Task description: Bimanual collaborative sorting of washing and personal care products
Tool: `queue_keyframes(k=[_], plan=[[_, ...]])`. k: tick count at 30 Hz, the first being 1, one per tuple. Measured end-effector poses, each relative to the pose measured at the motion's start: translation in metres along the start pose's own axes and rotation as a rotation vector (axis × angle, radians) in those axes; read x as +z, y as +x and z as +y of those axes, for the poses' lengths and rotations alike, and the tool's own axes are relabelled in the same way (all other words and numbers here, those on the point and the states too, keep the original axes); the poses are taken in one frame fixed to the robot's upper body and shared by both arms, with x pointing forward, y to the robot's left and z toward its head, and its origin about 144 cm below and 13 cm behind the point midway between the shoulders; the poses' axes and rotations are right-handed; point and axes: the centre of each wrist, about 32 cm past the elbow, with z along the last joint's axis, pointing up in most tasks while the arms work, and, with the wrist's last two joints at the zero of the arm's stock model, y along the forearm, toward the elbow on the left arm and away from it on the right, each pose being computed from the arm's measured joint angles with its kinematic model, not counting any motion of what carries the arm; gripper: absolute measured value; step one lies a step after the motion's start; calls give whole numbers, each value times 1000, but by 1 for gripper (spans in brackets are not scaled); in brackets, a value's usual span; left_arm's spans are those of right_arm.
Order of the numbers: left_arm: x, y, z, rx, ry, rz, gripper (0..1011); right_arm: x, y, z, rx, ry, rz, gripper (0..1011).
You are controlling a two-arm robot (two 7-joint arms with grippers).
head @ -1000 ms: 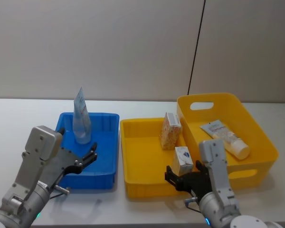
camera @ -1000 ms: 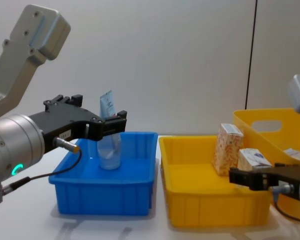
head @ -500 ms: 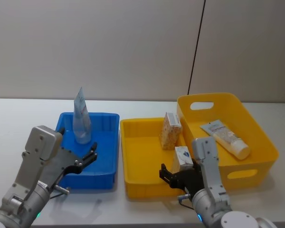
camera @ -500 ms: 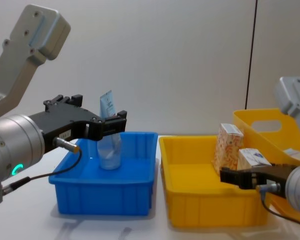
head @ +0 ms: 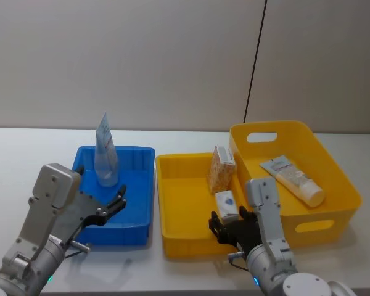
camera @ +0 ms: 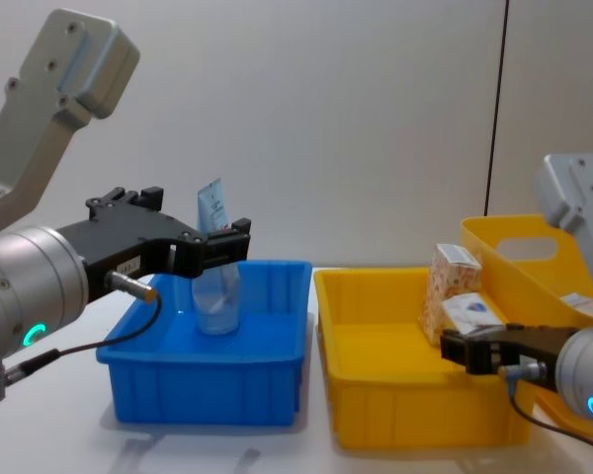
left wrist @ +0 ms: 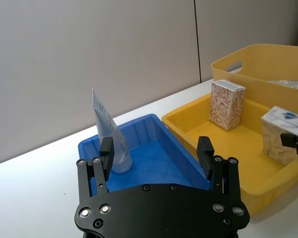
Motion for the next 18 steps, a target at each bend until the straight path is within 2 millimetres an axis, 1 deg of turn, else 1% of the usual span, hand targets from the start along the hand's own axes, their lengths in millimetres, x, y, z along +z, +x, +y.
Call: queue_keyframes(k=[3, 4, 6, 7, 8, 9, 10, 11, 13, 18], plan=[[0, 0, 0, 0, 0, 0, 1001, 0, 0, 0, 0, 0, 0, 640], [0, 0, 0, 0, 0, 0, 1001, 0, 0, 0, 0, 0, 0, 593], [0, 0, 0, 0, 0, 0, 1001, 0, -1, 1, 0, 0, 1, 555], [0, 0, 0, 0, 0, 0, 1001, 0, -1, 1, 0, 0, 0, 511], [0, 0, 0, 0, 0, 0, 1001, 0, -1, 1, 0, 0, 1, 499], [0, 0, 0, 0, 0, 0, 1001, 0, -1, 1, 0, 0, 1, 444], [0, 0, 0, 0, 0, 0, 1001, 0, -1, 1, 0, 0, 1, 444], [0, 0, 0, 0, 0, 0, 1001, 0, -1, 1, 0, 0, 1, 400], [0, 0, 0, 0, 0, 0, 1001, 0, -1, 1, 0, 1, 1, 352], [0, 0, 0, 0, 0, 0, 1001, 0, -1, 1, 0, 4, 0, 296]])
